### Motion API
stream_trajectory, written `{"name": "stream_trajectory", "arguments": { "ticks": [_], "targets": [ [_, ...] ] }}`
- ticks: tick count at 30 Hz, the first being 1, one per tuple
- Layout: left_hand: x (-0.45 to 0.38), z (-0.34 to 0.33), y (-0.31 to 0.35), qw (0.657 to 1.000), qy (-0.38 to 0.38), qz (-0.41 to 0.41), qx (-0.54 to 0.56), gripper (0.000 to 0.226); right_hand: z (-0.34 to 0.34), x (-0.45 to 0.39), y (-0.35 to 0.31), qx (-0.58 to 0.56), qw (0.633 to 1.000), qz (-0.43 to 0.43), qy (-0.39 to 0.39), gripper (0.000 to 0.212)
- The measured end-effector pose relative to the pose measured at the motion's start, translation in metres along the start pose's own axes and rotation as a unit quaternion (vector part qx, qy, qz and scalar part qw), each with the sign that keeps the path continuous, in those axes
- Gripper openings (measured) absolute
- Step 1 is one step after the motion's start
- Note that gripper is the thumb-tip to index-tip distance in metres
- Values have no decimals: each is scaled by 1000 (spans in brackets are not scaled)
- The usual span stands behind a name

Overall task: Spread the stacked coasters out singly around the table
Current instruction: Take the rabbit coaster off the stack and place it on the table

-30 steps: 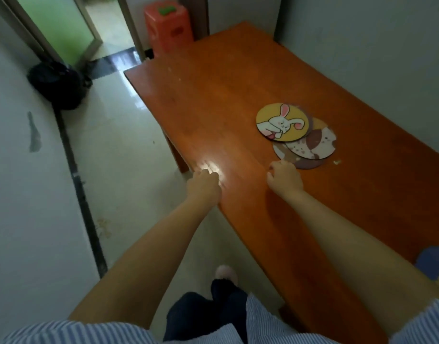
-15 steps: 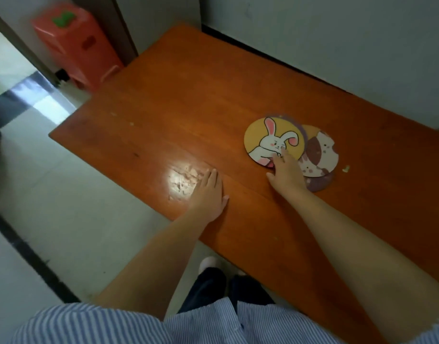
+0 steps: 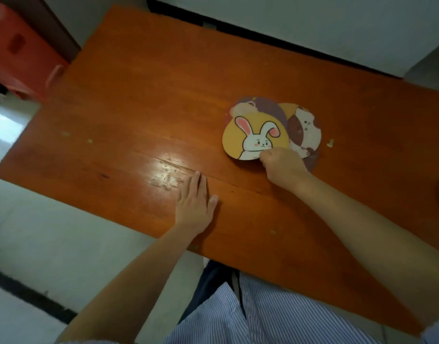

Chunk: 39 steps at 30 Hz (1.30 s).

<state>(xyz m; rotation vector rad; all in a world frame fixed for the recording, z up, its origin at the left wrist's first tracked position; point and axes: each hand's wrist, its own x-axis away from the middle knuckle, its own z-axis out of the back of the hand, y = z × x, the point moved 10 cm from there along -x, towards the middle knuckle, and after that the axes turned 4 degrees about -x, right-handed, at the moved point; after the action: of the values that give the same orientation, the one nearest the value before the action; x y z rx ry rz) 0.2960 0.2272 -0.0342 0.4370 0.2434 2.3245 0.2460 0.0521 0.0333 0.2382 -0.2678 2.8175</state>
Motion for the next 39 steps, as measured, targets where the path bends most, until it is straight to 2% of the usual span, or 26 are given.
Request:
{"name": "stream_trajectory", "arguments": {
  "ticks": [2, 4, 5, 6, 7, 8, 9, 11, 12, 13, 15, 17, 18, 21, 23, 24, 28, 33, 39],
  "targets": [
    [1, 14, 13, 986, 6, -2, 169, 53, 1, 37, 7, -19, 1000, -7, 2, 11],
    [7, -2, 34, 956, -91, 24, 277, 30, -11, 81, 8, -33, 999, -6, -24, 10],
    [12, -15, 43, 934, -148, 64, 318, 32, -18, 103, 7, -42, 998, -6, -39, 10],
    [20, -30, 52, 902, -194, 111, 370, 45, -24, 124, 8, -48, 998, -11, -49, 9],
    [27, -42, 61, 869, -225, 150, 414, 59, -29, 144, 10, -60, 997, -14, -48, 10],
    [32, -50, 70, 854, -237, 167, 432, 69, -32, 162, 12, -70, 997, -17, -41, 14],
    [35, -54, 81, 856, -239, 169, 425, 76, -36, 179, 14, -83, 996, -16, -39, 14],
    [42, -62, 98, 878, -228, 162, 389, 73, -51, 207, 19, -106, 992, -17, -66, 1],
    [45, -65, 108, 892, -221, 150, 364, 65, -57, 219, 29, -117, 990, -41, -72, 10],
    [49, -66, 120, 906, -213, 132, 341, 56, -60, 231, 47, -131, 986, -87, -59, 21],
    [56, -65, 148, 929, -201, 77, 302, 40, -60, 251, 98, -160, 958, -238, -7, 42],
    [61, -63, 180, 946, -176, 11, 271, 33, -59, 265, 138, -191, 916, -353, 17, 47],
    [64, -62, 192, 955, -153, -6, 255, 32, -60, 265, 147, -211, 905, -369, 22, 44],
    [69, -60, 209, 973, -73, 7, 220, 25, -64, 264, 163, -257, 887, -383, 33, 35],
    [71, -59, 207, 973, -37, 47, 223, 17, -72, 273, 177, -328, 847, -416, 42, 41],
    [71, -58, 205, 972, -25, 62, 224, 14, -75, 277, 183, -353, 831, -427, 52, 39],
    [68, -53, 214, 978, -13, 70, 197, 18, -71, 285, 198, -389, 802, -442, 99, 24],
    [64, -57, 214, 980, -28, 77, 181, 27, -69, 283, 194, -374, 818, -424, 106, 23],
    [62, -46, 183, 980, -6, 120, 157, 31, -70, 258, 174, -394, 826, -392, 98, 23]
  ]
}}
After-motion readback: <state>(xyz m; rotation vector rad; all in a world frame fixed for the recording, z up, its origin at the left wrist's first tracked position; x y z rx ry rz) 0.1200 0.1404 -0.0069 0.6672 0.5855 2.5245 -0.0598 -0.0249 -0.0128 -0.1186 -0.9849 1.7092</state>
